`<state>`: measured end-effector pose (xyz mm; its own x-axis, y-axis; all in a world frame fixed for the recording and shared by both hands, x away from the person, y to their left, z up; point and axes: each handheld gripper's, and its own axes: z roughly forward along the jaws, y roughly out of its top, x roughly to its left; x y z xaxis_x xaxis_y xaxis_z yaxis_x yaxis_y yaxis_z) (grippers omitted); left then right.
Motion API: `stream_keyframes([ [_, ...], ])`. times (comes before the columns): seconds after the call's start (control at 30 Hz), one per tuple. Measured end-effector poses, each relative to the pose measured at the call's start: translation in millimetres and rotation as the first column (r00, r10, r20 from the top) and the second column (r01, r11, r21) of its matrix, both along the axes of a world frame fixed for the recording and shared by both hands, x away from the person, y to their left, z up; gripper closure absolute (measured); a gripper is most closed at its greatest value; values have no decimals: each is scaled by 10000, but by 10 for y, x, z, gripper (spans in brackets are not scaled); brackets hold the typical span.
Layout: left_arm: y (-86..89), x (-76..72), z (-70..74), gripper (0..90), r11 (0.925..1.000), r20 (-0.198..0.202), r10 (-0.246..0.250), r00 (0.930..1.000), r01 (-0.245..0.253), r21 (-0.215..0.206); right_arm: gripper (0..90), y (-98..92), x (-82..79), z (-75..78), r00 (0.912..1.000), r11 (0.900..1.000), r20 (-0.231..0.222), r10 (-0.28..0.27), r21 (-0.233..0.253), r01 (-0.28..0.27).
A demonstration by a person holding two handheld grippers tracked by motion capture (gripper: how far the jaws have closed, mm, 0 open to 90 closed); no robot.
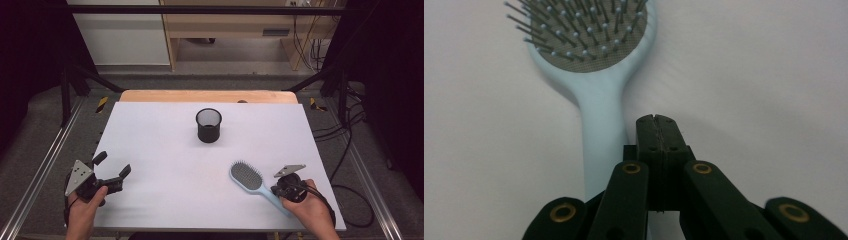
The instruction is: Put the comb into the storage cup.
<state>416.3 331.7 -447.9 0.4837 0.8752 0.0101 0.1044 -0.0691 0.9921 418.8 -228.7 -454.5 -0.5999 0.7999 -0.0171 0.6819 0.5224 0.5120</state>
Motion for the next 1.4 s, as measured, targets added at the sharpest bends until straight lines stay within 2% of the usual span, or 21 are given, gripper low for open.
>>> stream_keyframes([
  [0.2, -11, -3, 0, 28, 10000, -19, -45, 10000, 46, 48, 900, 45, -83, -3, 9999, 9997, -15, 161, 162, -161],
  [0.43, -31, -12, 1, 28, 9998, -6, -138, 9999, 138, 161, 900, 6, -107, -24, 9999, 9988, 103, -64, 495, 59],
  [0.5, -33, -14, 1, 28, 9997, -1, -150, 9999, 150, 178, 900, -20, -120, -6, 9994, 9973, 248, -260, 689, 243],
  [0.57, -34, -13, 1, 28, 9997, 0, -154, 9999, 154, 178, 866, -61, -145, 43, 9966, 9939, 733, -382, 1062, 303],
  [0.6, -34, -12, 0, 28, 9997, -1, -154, 9999, 154, 182, 866, -61, -145, 43, 9966, 9939, 733, -382, 1062, 303],
  [0.63, -35, -13, 0, 28, 9997, -3, -150, 9999, 150, 195, 804, -61, -173, 81, 9941, 9899, 997, -422, 1392, 281],
  [0.67, -36, -14, 2, 28, 9997, 0, -152, 9999, 152, 207, 804, -61, -173, 81, 9941, 9899, 997, -422, 1392, 281],
  [0.7, -36, -16, 4, 28, 9996, 8, -163, 9999, 163, 212, 745, -45, -206, 114, 9923, 9882, 1193, -333, 1525, 148],
  [0.73, -36, -18, 7, 28, 9997, 25, -156, 9999, 155, 213, 745, -45, -206, 114, 9923, 9882, 1193, -333, 1525, 148],
  [0.83, -34, -23, 10, 28, 9996, 41, -155, 9999, 154, 235, 579, 15, -258, 123, 9886, 9867, 1504, -14, 1609, -231],
  [0.87, -34, -23, 10, 28, 9996, 35, -163, 9999, 162, 239, 579, 15, -258, 123, 9886, 9867, 1504, -14, 1609, -231],
  [0.9, -33, -23, 9, 28, 9996, 32, -163, 9999, 162, 238, 488, 42, -266, 97, 9895, 9878, 1446, 42, 1534, -266],
  [0.93, -33, -23, 9, 28, 9996, 32, -161, 9999, 160, 238, 488, 42, -266, 97, 9895, 9878, 1446, 42, 1534, -266],
  [0.97, -33, -23, 9, 28, 9996, 36, -161, 9999, 161, 239, 400, 67, -254, 59, 9906, 9899, 1369, 75, 1390, -267],
  [1.0, -33, -24, 10, 28, 9996, 38, -162, 9999, 161, 242, 400, 67, -254, 59, 9906, 9899, 1369, 75, 1390, -267],
  [1.03, -32, -25, 11, 28, 9996, 41, -163, 9999, 161, 249, 324, 101, -247, 20, 9912, 9917, 1321, -37, 1280, -134],
  [1.07, -32, -26, 11, 28, 9996, 46, -152, 9999, 151, 251, 324, 101, -247, 20, 9912, 9917, 1321, -37, 1280, -134],
  [1.23, -27, -24, 11, 28, 9996, 42, -145, 9999, 144, 239, 145, 168, -224, -39, 9930, 9938, 1182, -34, 1110, -98],
  [1.3, -27, -23, 11, 28, 9996, 41, -149, 9999, 148, 244, 112, 199, -211, -60, 9947, 9939, 1032, 2, 1096, -116],
  [1.4, -31, -26, 14, 28, 9995, 57, -156, 9999, 155, 258, 115, 218, -203, -72, 9952, 9942, 975, 48, 1062, -152],
])
